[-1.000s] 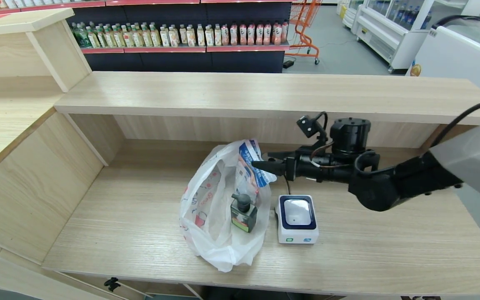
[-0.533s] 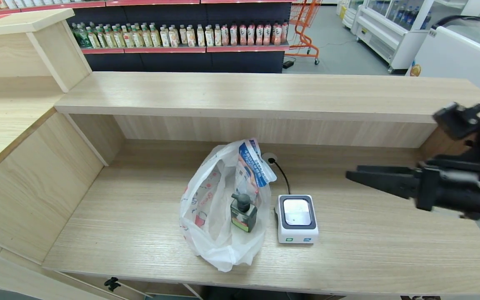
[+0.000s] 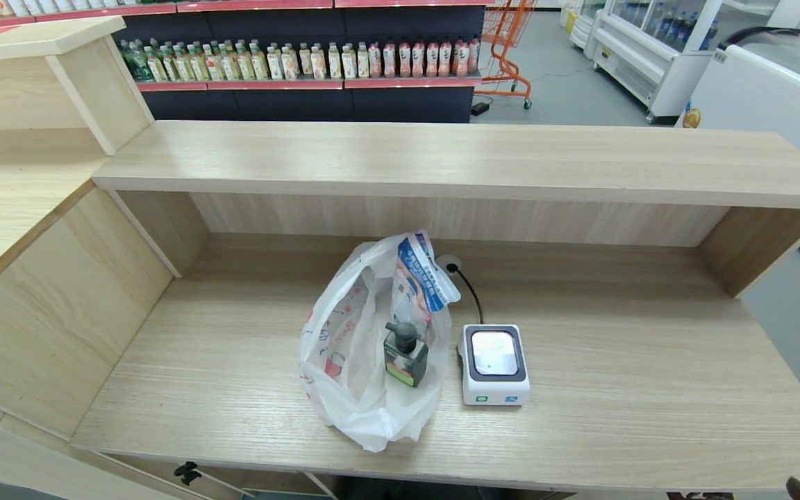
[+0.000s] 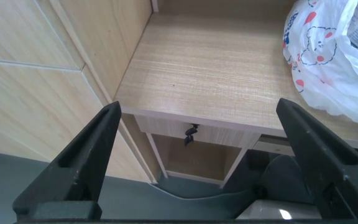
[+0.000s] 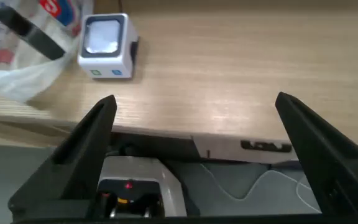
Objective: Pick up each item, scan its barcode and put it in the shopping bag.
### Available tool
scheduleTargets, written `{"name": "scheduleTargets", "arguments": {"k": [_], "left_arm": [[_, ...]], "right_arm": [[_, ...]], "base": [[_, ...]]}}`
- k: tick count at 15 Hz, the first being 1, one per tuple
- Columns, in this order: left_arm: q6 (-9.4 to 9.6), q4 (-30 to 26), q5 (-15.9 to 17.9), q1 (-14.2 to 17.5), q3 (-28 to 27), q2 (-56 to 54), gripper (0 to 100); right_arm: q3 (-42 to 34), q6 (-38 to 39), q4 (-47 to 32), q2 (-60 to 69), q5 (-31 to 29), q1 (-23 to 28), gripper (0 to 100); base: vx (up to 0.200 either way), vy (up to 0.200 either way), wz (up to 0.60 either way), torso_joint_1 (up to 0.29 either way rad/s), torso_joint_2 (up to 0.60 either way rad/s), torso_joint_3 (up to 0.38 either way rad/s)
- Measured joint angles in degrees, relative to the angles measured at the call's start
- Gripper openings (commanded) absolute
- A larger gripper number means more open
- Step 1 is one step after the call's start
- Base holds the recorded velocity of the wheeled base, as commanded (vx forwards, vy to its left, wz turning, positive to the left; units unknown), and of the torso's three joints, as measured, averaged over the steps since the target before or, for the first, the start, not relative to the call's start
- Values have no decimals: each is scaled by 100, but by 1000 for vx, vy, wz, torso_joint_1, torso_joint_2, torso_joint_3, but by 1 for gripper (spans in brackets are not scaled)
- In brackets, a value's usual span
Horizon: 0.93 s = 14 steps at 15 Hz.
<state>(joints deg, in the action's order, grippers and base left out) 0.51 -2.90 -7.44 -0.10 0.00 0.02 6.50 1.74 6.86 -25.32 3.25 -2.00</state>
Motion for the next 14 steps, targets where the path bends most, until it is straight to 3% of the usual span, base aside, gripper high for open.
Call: {"name": "scheduleTargets", "arguments": {"k": [3,6,7,14], "left_arm": [[0,1,0,2,0,0,100],[0,1,0,0,0,0,100],[0,1,0,0,0,0,100],[0,0,0,2,0,0,100]], "right_arm": [[-471,-291,-545,1537,-235,176,100],[-628,-263,-675,2252,-301,211,100],[-634,-234,-666,2364,-301,218,0],[-650,-152,-670,2553,-310,218,0]], "base": [[0,0,0,0,0,0],[0,0,0,0,0,0],[0,0,0,0,0,0],[0,0,0,0,0,0]]}}
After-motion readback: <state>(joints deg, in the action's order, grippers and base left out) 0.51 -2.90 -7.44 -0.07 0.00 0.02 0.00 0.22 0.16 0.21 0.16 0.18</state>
